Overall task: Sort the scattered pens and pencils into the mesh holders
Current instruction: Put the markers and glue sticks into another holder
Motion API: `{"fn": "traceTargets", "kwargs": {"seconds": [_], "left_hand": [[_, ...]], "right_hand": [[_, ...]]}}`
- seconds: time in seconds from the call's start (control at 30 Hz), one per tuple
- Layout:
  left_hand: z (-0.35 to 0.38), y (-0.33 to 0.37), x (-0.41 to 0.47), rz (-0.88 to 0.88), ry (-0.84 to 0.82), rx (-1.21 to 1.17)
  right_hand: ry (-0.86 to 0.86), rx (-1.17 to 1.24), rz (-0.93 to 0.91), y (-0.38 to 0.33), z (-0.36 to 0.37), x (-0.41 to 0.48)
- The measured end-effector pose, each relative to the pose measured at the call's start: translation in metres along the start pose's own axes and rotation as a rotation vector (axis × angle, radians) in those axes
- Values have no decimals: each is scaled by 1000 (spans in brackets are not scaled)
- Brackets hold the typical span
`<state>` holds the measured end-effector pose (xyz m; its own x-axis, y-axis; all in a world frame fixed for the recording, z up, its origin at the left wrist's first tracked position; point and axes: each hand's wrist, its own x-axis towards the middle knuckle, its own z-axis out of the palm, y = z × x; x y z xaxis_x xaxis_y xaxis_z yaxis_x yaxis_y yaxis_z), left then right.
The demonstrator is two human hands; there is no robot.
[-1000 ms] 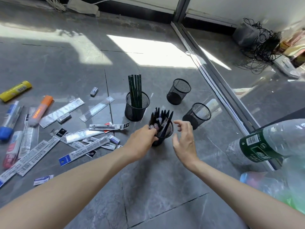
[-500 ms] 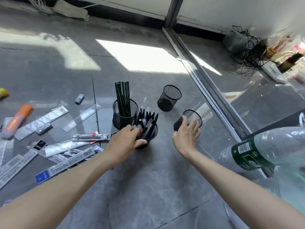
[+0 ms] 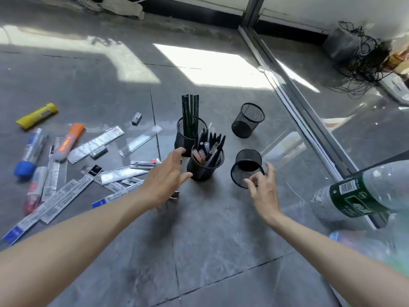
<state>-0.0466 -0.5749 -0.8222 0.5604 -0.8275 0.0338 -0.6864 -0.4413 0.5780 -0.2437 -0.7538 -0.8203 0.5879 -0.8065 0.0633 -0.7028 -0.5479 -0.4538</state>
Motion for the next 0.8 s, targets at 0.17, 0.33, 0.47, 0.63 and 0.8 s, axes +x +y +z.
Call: {"fn": "traceTargets", "kwargs": {"seconds": [0.17, 0.33, 0.47, 0.63, 0.8], "left_hand": [[-25, -14, -13, -96, -62, 77], [-29, -19, -20, -95, -121, 143], [-30, -33, -28, -133, -209, 333], [-28, -45, -35, -68, -289, 440], [-21, -32, -36, -10, -270, 411]], "right_hand": [[-10, -7, 6, -29, 5, 11], [29, -40, 139, -40, 2, 9], [-15, -17, 168, -29, -13, -5], [-192, 49, 29, -40, -12, -30], [-314, 131, -72, -63, 4, -39]]}}
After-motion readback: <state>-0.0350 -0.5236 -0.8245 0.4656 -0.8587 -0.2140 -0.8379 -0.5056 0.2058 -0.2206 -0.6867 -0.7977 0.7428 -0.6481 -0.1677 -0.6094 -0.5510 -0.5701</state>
